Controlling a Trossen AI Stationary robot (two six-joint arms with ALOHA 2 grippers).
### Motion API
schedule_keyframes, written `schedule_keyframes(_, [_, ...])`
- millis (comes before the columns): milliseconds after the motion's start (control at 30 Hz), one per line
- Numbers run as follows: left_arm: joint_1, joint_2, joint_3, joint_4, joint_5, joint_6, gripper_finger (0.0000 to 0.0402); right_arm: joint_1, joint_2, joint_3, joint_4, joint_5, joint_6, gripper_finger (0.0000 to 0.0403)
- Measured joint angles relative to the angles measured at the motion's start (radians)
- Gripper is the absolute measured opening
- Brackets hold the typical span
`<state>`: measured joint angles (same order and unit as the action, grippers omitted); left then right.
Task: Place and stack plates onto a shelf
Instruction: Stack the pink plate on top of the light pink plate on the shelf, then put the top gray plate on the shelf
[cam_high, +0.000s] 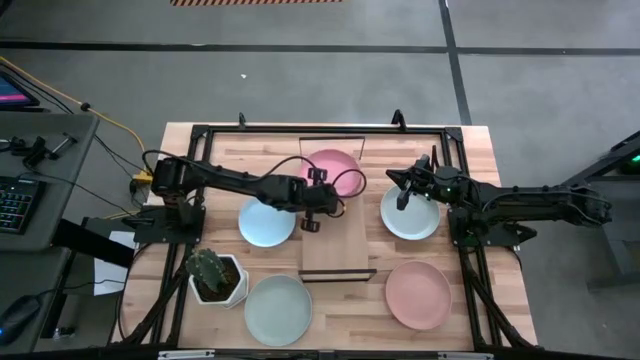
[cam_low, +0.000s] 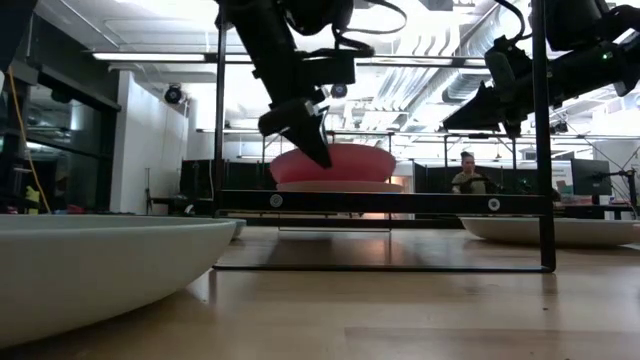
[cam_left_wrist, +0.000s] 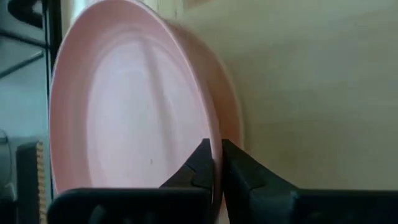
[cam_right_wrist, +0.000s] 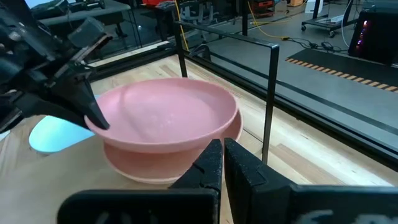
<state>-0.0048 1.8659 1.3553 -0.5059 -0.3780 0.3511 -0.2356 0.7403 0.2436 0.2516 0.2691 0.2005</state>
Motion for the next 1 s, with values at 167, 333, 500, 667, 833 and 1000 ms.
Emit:
schedule_keyframes(167, [0.000, 0.005, 0.001, 0.011, 0.008, 0.000, 0.0024, 0.000, 0.000, 0.000, 0.002, 0.002, 0.000, 0.0000])
schedule_keyframes(333, [-0.003, 0.005, 0.001, 0.013, 0.008, -0.005, 0.0042, 0.000, 0.000, 0.000, 0.008, 0.004, 0.001, 0.0000])
schedule_keyframes(500, [-0.005, 0.005, 0.001, 0.021, 0.008, -0.001, 0.0073, 0.000, 0.000, 0.000, 0.008, 0.004, 0.002, 0.0000])
schedule_keyframes(667, [-0.005, -0.003, 0.001, 0.007, 0.005, -0.007, 0.0118, 0.000, 0.000, 0.000, 0.008, 0.004, 0.005, 0.0000])
schedule_keyframes(833, [-0.022, -0.061, 0.014, -0.036, -0.023, -0.062, 0.0153, 0.000, 0.000, 0.000, 0.008, 0.007, 0.008, 0.0000])
schedule_keyframes(1000, [-0.034, -0.162, -0.008, -0.037, -0.010, -0.252, 0.0160, 0.000, 0.000, 0.000, 0.003, 0.008, 0.027, 0.0002])
